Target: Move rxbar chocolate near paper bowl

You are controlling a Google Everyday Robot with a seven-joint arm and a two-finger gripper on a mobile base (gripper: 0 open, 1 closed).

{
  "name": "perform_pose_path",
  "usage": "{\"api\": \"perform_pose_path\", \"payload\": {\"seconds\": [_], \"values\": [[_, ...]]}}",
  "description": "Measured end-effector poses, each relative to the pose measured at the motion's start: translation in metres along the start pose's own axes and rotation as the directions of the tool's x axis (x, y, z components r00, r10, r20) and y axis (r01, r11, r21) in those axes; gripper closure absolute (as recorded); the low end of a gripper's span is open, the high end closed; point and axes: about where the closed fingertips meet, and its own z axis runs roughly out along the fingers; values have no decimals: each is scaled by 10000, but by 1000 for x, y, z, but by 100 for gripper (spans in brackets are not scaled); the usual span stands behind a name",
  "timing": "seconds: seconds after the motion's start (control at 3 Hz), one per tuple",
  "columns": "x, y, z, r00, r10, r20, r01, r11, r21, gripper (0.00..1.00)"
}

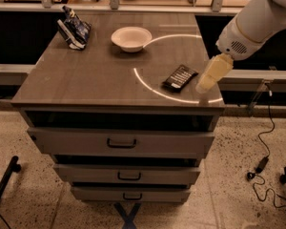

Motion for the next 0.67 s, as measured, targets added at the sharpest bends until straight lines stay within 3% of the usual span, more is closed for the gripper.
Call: {"api": "perform_pose_path", "payload": {"seconds": [0.33,0.67], "values": [[5,-11,23,9962,512,711,-502,9986,-159,0],[4,-18,43,9837,997,1493,-923,9942,-558,0]]}}
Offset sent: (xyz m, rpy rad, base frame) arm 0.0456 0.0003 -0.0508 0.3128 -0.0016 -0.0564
